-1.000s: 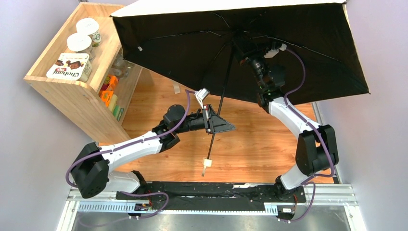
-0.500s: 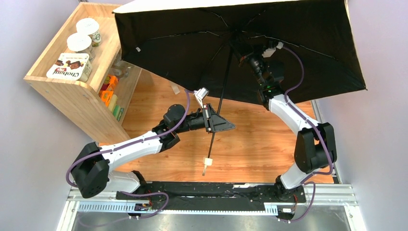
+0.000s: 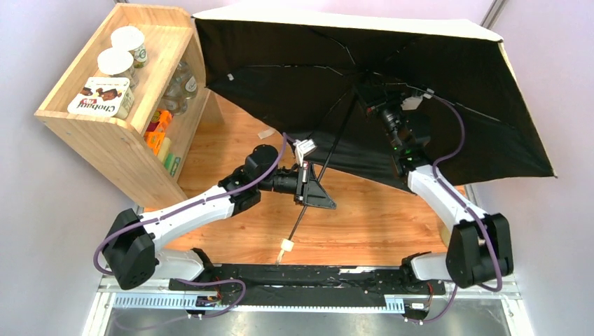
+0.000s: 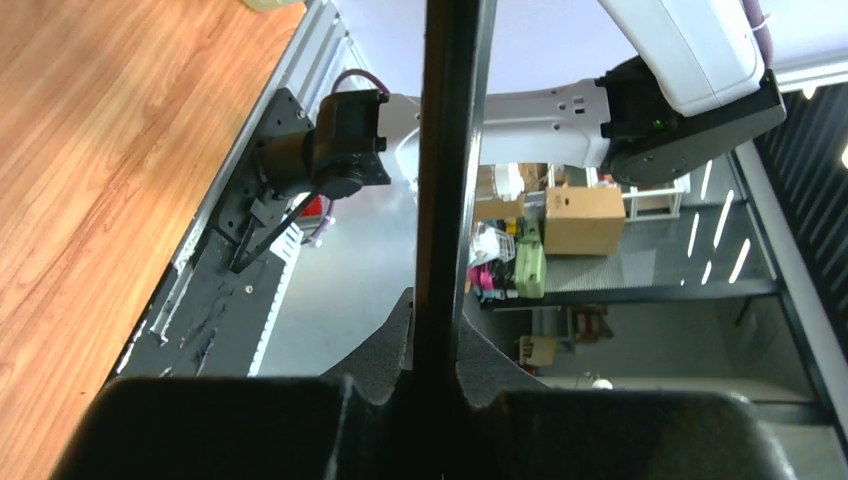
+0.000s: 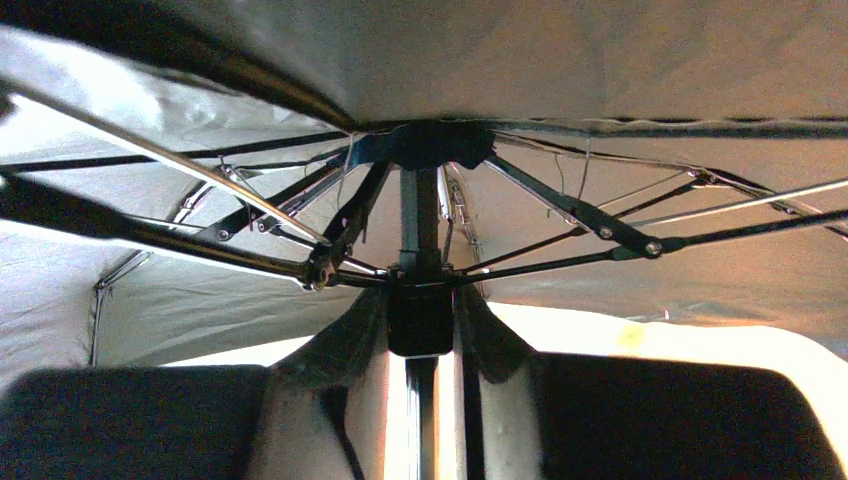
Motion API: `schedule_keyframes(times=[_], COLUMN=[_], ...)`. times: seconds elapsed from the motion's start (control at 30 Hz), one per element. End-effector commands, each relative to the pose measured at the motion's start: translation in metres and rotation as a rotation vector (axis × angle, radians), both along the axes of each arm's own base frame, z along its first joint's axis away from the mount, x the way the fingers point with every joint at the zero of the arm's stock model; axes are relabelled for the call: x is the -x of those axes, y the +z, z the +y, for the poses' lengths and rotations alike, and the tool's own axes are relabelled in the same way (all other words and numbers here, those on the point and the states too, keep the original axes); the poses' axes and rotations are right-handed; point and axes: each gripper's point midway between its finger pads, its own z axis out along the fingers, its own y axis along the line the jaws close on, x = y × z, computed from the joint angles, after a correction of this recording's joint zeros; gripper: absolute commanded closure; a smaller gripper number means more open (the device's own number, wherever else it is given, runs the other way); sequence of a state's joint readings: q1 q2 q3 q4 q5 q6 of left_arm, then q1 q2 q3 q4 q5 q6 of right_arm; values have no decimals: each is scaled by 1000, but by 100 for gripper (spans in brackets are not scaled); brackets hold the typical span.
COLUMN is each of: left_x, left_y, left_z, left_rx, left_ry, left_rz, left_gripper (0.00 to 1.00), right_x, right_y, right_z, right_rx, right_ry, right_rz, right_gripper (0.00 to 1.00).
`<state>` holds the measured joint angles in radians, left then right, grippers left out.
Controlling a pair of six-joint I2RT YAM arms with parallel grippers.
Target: Put away the umbrella
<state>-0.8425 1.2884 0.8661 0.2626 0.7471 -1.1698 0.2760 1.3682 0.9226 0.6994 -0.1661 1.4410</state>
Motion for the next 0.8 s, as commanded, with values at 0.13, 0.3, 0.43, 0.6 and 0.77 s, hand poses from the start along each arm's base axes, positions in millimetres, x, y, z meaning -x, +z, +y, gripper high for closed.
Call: schedule_keyframes(times=[0.13,0.3,0.43,0.6,0.77], left_x=[-61,-58,-53,-41,-22], left_y=[55,48,32,-3,-12], left_z=[3,6,14,32,31], left_rx=[123,100,40,-37,-33], left_ry=[192,188,200,224,197], left_rz=[-159,-151,-137,-112,-122], left_gripper=[100,100,59,45,40], right_x=[94,85,74,63,49], right_y=[37,70,84,102,111], right_z=[55,42,38,30,23], right_rx=[310,205,202,192,185], right_ry=[277,232,170,121,56], right_rz=[-279,-416,-449,-488,-484], right_gripper=[100,100,100,100,100])
